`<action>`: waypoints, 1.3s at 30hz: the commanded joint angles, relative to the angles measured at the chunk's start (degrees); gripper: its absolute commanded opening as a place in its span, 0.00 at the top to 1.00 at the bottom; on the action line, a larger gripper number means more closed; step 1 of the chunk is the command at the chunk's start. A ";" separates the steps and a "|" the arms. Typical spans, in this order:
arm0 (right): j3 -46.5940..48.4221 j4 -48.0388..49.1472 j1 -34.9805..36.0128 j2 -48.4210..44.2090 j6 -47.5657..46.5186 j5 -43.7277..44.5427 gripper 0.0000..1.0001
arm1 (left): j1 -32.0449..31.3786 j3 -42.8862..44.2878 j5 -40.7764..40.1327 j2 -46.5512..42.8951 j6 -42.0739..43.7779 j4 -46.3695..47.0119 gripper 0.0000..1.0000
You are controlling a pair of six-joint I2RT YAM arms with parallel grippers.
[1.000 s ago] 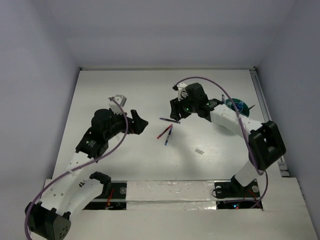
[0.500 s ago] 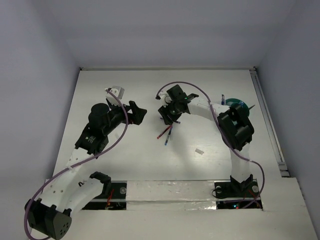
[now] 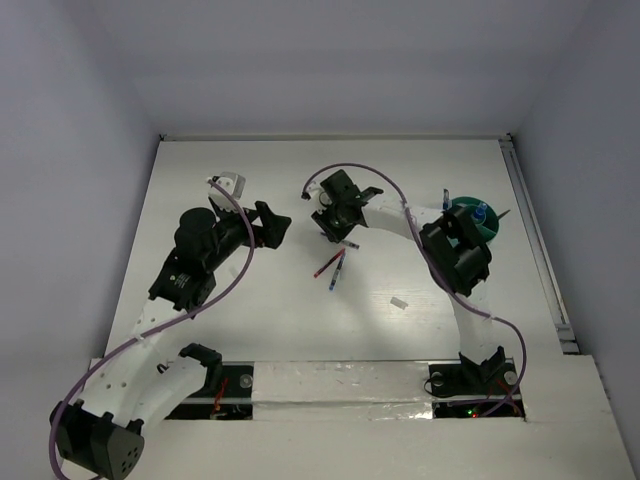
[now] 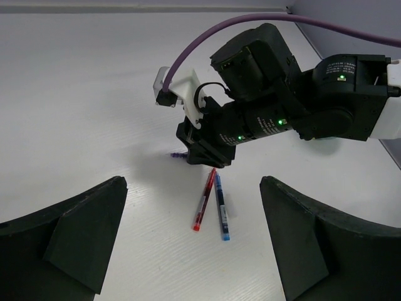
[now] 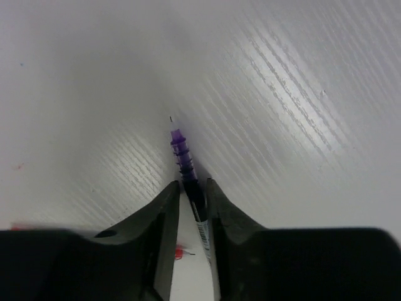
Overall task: Sort the stationery into containers
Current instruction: Pick up the pen from the center of the board.
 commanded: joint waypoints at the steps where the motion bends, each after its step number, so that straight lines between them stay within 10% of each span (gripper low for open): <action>1: 1.79 0.57 0.21 3.69 -2.18 3.89 0.75 | 0.53 -0.27 1.38 -0.60 0.33 2.72 0.16; 6: 1.88 3.11 -1.89 3.79 -3.07 4.60 1.00 | 1.06 -0.27 3.22 0.54 0.06 2.90 0.17; 16: 2.58 12.96 -3.22 -5.97 -0.27 7.94 1.00 | 2.11 -0.09 6.47 2.92 -0.99 2.98 0.23; 29: -18.77 48.70 -1.19 -27.15 43.48 -14.38 1.00 | 3.70 -0.53 15.52 7.66 -4.42 7.02 0.45; 39: -23.87 62.88 2.76 -27.86 56.25 -17.81 1.00 | 4.75 -2.20 17.64 6.43 -6.79 10.98 0.45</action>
